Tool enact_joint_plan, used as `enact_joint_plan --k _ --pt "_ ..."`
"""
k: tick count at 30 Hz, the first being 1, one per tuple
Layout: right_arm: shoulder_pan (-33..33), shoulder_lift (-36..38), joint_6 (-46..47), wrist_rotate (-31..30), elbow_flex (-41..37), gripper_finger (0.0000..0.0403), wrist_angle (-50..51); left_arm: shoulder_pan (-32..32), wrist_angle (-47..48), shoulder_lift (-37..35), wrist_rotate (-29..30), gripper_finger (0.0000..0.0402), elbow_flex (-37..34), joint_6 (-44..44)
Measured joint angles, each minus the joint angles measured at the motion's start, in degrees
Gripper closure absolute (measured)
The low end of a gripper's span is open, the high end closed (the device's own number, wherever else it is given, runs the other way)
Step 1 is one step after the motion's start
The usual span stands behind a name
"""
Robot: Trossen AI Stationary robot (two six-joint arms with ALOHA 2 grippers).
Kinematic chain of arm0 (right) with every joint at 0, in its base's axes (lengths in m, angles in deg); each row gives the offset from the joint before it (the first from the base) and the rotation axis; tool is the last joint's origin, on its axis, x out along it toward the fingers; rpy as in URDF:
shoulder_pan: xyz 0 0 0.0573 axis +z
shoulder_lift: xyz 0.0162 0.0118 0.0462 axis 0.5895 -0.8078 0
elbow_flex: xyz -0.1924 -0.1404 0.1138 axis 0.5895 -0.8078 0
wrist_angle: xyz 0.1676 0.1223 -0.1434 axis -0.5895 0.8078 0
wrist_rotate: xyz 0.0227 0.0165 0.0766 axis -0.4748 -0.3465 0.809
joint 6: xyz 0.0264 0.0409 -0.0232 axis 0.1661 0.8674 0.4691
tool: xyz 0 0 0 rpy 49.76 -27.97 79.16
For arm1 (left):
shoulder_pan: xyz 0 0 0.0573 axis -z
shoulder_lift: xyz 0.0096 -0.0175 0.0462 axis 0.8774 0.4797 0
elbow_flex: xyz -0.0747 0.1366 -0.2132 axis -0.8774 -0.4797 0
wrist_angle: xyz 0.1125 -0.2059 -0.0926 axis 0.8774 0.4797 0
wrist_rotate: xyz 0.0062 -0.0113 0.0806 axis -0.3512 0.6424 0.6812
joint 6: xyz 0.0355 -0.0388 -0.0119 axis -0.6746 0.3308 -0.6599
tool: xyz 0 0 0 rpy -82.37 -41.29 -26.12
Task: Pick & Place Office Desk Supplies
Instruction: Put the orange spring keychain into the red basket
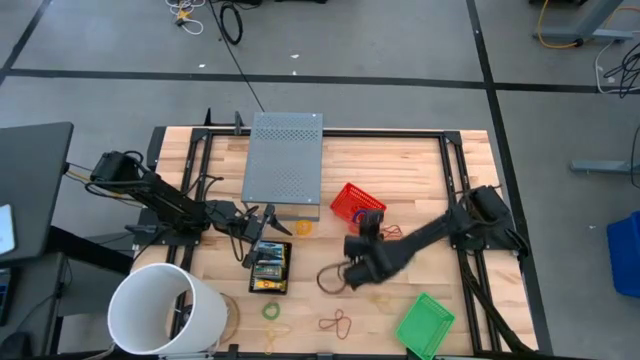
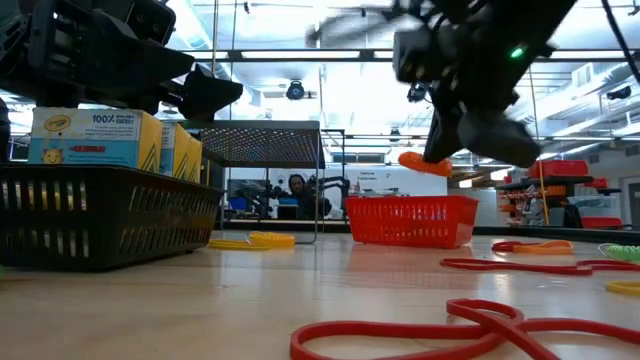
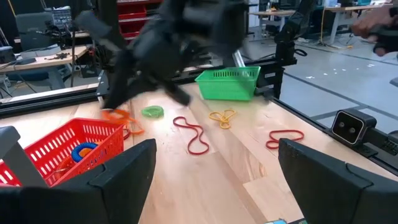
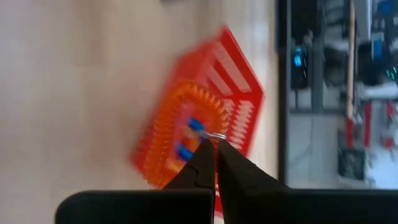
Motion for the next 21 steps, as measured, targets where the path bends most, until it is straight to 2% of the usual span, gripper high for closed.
enact_joint_plan --k 6,13,18,21 --pt "-7.51 0.07 -1.62 2.54 0.04 0.0402 3.27 0.02 -0.03 0.00 0.00 0.0063 0.00 0.00" --pt "-14.59 0.11 -8.64 10.65 0.07 0.0399 2.51 0.02 -0.05 0.00 0.00 0.0063 0.00 0.00" --pt "-18.17 0.11 -14.16 20.29 0.07 0.0397 1.37 -0.01 -0.05 0.00 0.00 0.0063 0.00 0.00" --pt "-19.92 0.11 -15.89 24.02 0.07 0.0388 0.51 0.01 -0.05 0.00 0.00 0.0063 0.00 0.00"
